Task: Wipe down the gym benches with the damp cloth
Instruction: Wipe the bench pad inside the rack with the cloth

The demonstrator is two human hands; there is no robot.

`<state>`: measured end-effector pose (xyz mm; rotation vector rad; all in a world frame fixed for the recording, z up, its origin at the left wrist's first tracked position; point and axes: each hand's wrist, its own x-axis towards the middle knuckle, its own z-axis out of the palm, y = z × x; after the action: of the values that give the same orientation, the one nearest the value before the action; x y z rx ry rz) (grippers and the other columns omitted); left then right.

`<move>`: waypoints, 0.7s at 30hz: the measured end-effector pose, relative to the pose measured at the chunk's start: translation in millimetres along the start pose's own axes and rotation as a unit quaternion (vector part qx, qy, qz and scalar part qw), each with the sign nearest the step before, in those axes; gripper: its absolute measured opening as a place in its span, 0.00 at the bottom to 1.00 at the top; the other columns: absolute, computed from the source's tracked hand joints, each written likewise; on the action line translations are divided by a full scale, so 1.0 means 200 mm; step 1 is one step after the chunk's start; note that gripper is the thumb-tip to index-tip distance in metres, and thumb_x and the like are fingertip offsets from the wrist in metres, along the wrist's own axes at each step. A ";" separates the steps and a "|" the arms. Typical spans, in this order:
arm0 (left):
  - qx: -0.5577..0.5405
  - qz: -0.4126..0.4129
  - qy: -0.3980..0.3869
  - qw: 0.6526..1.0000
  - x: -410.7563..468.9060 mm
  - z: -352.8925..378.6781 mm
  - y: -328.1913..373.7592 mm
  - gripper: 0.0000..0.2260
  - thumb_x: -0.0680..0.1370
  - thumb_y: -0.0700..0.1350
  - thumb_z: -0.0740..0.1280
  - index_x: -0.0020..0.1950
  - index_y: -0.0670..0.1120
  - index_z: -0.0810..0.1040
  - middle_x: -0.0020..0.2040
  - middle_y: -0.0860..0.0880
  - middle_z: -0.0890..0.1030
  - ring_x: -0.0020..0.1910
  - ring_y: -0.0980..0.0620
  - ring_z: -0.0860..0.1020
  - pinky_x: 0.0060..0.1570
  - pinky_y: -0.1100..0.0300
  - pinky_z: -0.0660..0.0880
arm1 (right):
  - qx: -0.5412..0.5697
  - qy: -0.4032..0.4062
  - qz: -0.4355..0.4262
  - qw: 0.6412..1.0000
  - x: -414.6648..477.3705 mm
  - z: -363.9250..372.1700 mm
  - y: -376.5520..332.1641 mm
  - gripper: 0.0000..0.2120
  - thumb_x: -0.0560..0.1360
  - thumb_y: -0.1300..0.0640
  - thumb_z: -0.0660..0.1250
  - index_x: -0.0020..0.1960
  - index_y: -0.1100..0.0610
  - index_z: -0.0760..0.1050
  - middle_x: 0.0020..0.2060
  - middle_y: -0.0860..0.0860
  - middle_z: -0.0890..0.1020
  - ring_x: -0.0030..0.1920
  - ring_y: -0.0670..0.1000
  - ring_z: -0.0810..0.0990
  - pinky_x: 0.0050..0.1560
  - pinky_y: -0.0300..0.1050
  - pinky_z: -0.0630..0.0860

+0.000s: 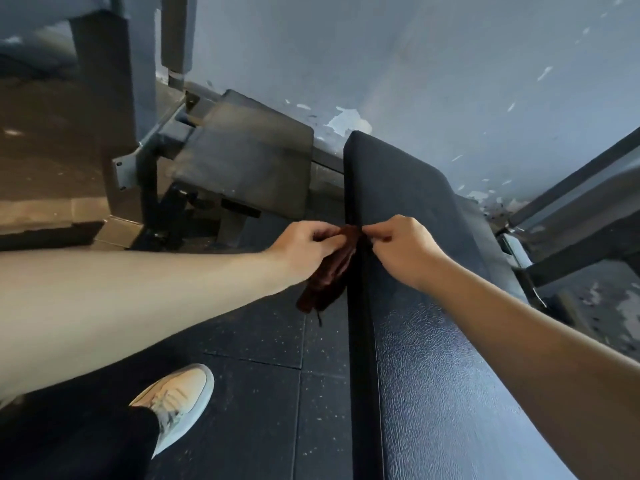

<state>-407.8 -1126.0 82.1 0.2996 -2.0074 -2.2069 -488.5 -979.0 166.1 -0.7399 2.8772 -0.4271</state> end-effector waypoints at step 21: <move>-0.094 -0.027 -0.052 0.994 -0.07 -0.10 0.03 0.21 0.79 0.63 0.66 0.62 0.49 0.83 0.59 0.54 0.85 0.64 0.57 0.79 0.69 0.58 0.68 | 0.326 0.011 0.084 0.942 -0.11 0.03 -0.10 0.03 0.70 0.58 0.71 0.41 0.56 0.83 0.33 0.51 0.84 0.39 0.53 0.83 0.54 0.57 0.83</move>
<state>-390.2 -1143.5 86.8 0.2241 -1.8408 -2.4710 -459.9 -986.0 168.1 -0.3636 2.5186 -1.2716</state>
